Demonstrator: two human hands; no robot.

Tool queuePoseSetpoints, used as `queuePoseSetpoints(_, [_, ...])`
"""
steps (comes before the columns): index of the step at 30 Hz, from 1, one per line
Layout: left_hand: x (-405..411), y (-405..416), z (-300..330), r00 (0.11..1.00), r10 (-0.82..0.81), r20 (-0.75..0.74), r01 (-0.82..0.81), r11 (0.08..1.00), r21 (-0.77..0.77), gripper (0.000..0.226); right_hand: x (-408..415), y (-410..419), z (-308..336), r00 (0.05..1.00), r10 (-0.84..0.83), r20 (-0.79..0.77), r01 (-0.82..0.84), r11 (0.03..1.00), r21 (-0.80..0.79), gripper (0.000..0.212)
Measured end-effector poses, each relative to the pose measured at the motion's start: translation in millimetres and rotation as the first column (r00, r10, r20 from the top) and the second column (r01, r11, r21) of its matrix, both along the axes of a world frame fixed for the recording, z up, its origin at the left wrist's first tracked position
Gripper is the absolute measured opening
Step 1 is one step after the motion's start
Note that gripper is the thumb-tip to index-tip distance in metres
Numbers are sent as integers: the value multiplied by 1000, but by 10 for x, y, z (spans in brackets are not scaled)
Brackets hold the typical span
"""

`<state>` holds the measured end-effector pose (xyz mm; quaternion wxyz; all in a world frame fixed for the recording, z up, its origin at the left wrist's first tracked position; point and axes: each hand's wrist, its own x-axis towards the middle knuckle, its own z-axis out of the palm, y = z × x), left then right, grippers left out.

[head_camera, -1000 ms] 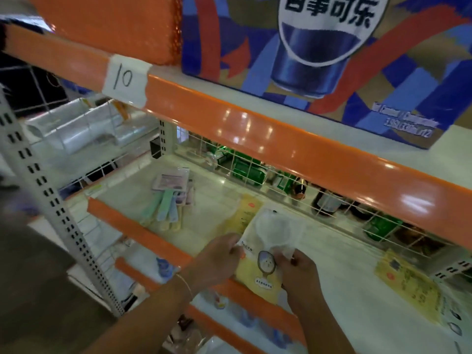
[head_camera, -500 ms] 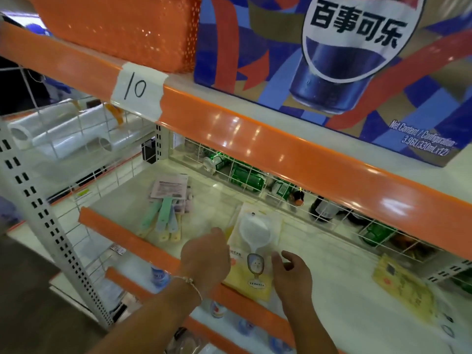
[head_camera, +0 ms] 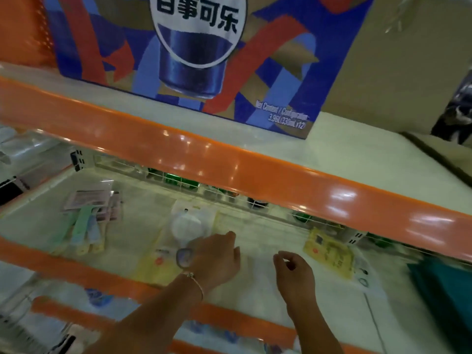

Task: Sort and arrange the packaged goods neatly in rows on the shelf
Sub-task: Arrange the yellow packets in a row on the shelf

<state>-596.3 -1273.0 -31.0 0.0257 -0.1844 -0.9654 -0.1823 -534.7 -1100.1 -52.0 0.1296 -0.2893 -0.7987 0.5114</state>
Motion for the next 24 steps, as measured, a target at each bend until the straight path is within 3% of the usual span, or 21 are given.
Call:
queuePoseSetpoints(8, [241, 933, -144, 985, -173, 2, 173, 984, 35, 35, 351, 1107, -106, 990, -128, 52, 132, 989, -63, 14])
queuePoseSetpoints(12, [357, 1329, -198, 961, -263, 83, 257, 964, 69, 36, 497, 1565, -157, 977, -199, 81, 203, 979, -34, 15])
queuePoseSetpoints(21, [430, 2016, -319, 941, -282, 185, 252, 952, 171, 41, 530, 2262, -221, 950, -305, 64, 297, 949, 109, 30])
queuePoseSetpoints(24, [465, 2104, -343, 949, -267, 167, 236, 955, 182, 39, 428, 2430, -300, 948, -281, 148, 258, 953, 159, 41])
